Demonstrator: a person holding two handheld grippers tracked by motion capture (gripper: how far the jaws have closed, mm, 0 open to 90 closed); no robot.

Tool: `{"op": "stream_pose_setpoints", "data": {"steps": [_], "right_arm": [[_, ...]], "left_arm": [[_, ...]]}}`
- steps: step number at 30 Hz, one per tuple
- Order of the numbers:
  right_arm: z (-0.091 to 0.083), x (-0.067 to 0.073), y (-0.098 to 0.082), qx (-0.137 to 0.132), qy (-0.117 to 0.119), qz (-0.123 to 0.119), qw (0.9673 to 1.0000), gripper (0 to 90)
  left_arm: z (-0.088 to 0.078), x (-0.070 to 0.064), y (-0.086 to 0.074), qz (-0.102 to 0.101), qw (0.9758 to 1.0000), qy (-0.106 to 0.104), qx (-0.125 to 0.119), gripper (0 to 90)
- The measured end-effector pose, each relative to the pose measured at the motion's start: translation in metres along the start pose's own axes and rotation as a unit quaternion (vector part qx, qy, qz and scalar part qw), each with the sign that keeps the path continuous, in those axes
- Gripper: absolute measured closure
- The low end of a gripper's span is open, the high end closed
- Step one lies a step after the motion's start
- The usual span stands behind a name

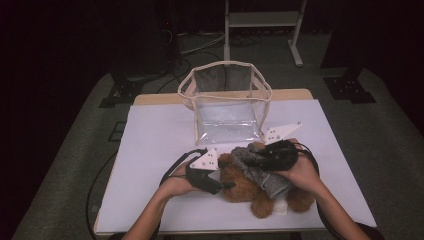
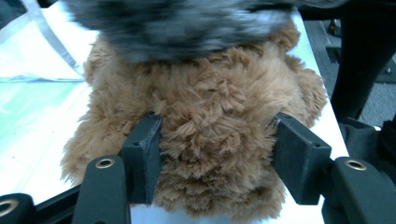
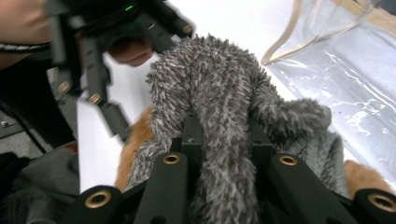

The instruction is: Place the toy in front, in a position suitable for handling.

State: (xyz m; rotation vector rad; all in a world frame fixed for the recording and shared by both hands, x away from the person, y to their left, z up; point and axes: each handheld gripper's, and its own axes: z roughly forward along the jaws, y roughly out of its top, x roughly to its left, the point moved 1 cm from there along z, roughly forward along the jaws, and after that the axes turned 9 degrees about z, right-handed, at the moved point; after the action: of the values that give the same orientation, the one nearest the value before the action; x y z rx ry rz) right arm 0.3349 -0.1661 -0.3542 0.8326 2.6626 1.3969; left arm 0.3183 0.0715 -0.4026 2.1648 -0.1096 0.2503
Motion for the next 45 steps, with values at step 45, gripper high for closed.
{"op": "stream_pose_setpoints", "data": {"steps": [45], "right_arm": [[0.021,-0.024,0.017,0.055,-0.027,0.040,0.9973,76.5]], "left_arm": [[0.003,-0.006,0.001,0.029,0.9993,-0.017,0.016,42.2]]}}
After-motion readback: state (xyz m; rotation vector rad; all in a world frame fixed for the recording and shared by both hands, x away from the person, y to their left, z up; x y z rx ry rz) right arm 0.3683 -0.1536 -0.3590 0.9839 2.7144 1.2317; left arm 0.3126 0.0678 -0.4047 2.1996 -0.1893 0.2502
